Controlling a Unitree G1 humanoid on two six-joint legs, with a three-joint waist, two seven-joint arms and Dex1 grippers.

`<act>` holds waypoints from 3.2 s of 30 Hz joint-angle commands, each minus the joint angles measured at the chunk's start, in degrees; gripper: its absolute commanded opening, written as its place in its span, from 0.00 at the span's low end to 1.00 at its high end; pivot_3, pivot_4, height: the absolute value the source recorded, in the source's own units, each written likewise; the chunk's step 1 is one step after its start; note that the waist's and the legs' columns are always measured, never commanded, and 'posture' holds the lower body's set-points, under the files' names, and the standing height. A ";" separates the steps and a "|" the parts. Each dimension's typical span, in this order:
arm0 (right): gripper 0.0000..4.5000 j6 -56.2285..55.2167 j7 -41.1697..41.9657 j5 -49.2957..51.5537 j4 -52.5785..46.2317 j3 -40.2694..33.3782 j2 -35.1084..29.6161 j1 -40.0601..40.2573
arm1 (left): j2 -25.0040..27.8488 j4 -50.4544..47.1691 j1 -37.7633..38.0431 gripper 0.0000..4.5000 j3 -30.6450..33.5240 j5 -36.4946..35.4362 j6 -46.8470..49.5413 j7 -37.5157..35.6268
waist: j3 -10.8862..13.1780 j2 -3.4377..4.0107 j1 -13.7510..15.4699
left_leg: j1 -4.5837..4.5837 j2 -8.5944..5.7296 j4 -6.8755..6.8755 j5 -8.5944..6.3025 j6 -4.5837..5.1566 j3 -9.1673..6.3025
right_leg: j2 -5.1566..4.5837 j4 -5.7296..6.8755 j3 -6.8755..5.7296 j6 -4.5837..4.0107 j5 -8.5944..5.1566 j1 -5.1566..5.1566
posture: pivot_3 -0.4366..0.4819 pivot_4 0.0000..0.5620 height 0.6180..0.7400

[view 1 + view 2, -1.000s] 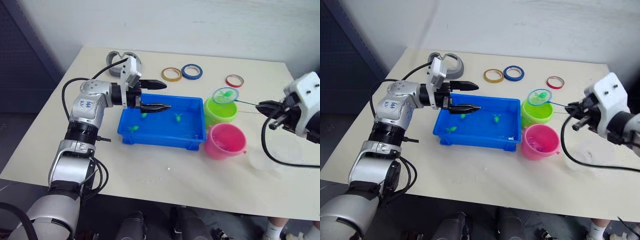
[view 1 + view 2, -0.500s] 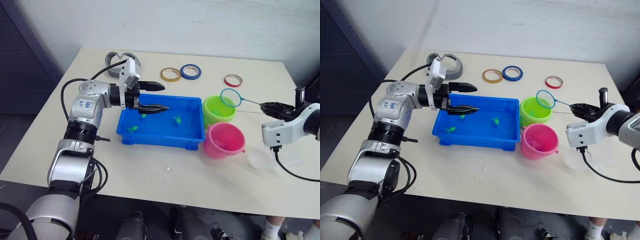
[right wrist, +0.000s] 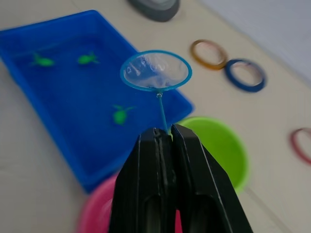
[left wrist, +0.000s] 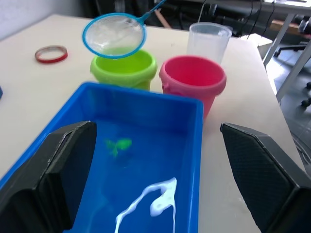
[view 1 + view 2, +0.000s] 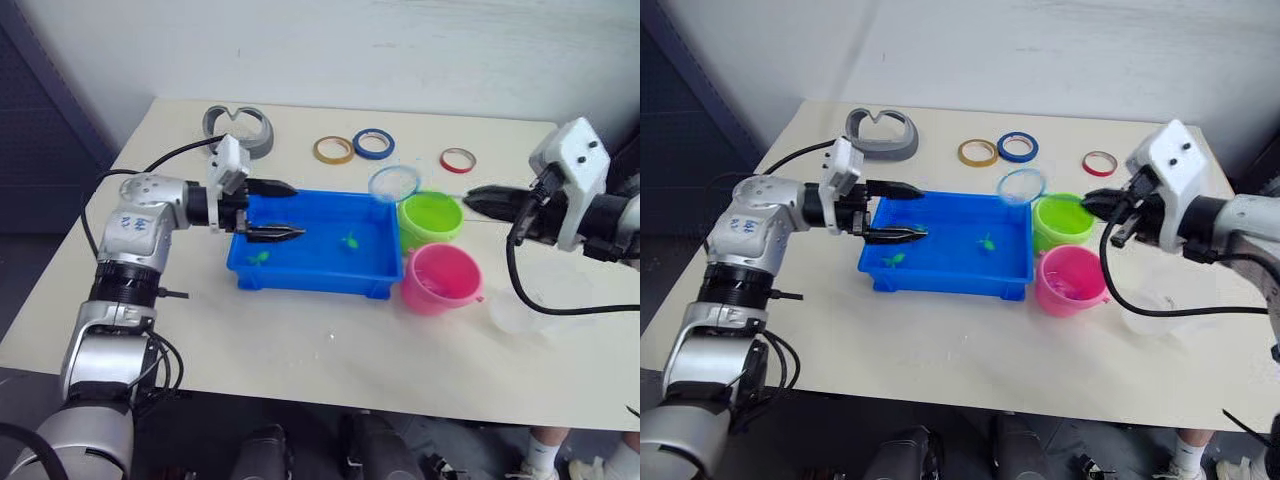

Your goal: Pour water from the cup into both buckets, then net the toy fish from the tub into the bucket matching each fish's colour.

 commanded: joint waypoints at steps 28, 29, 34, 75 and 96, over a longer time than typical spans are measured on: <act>0.00 -3.34 -4.53 -10.04 12.62 9.11 13.98 -3.74 | 4.07 -16.42 6.03 0.99 3.29 -3.69 6.14 7.35 | 0.00 0.00 0.24 | -0.28 -0.14 -0.01 -0.08 0.20 -0.02 | -0.13 -0.01 -0.11 0.02 0.01 -0.13 | 0.48 0.27 1.00; 0.00 -6.32 -3.31 -11.43 11.50 9.70 13.27 -2.72 | 3.83 -15.96 5.69 0.99 3.06 -3.61 5.83 7.20 | 0.00 0.00 0.33 | -0.28 -0.14 -0.02 -0.08 0.20 -0.02 | -0.13 -0.01 -0.11 0.02 0.01 -0.13 | 0.48 0.27 1.00; 0.00 -12.98 -2.10 -13.83 6.89 7.81 12.48 1.26 | 2.24 -12.92 3.57 0.99 1.85 -3.27 3.97 6.54 | 0.00 0.00 0.29 | -0.36 -0.15 0.01 -0.09 0.22 -0.07 | -0.14 -0.05 -0.15 0.07 0.04 -0.13 | 0.48 0.27 1.00; 0.00 -95.71 -15.77 -77.74 20.39 6.38 -25.21 19.03 | -7.88 10.96 -11.10 0.99 -0.87 0.48 -8.75 -0.20 | 0.00 0.01 1.26 | -0.55 -0.13 0.13 0.02 0.04 -0.05 | 0.02 -0.12 -0.10 0.07 0.03 -0.42 | 0.48 0.27 1.00; 0.00 -15.76 8.87 -13.43 6.65 16.88 7.80 -3.50 | 14.82 -17.46 16.17 0.99 11.82 -4.22 9.43 5.87 | -0.02 -0.01 -0.05 | -0.57 -0.04 0.20 0.09 -0.09 -0.14 | 0.00 0.50 -0.04 0.00 0.00 -0.62 | 0.48 0.27 1.00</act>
